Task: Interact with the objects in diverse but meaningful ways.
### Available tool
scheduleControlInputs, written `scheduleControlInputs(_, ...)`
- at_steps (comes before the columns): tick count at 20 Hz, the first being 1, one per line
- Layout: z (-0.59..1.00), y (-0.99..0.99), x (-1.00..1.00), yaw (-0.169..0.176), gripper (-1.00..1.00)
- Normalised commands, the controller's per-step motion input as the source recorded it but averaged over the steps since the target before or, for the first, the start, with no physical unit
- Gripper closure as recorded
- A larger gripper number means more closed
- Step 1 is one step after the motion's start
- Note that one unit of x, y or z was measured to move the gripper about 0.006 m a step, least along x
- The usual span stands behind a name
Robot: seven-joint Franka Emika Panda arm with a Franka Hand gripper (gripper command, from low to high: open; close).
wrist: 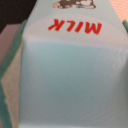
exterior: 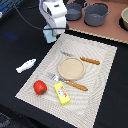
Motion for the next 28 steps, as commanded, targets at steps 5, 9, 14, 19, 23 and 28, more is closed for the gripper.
scheduleControlInputs(5,0.23,-0.06,0.71,-0.007,1.00)
scheduleControlInputs(9,0.10,-0.04,0.92,-0.032,1.00)
scheduleControlInputs(14,0.01,0.01,0.94,-0.028,1.00)
scheduleControlInputs(19,0.00,0.18,0.73,0.000,1.00)
scheduleControlInputs(23,0.00,0.29,0.69,0.000,1.00)
scheduleControlInputs(28,-0.03,0.45,0.54,0.035,1.00)
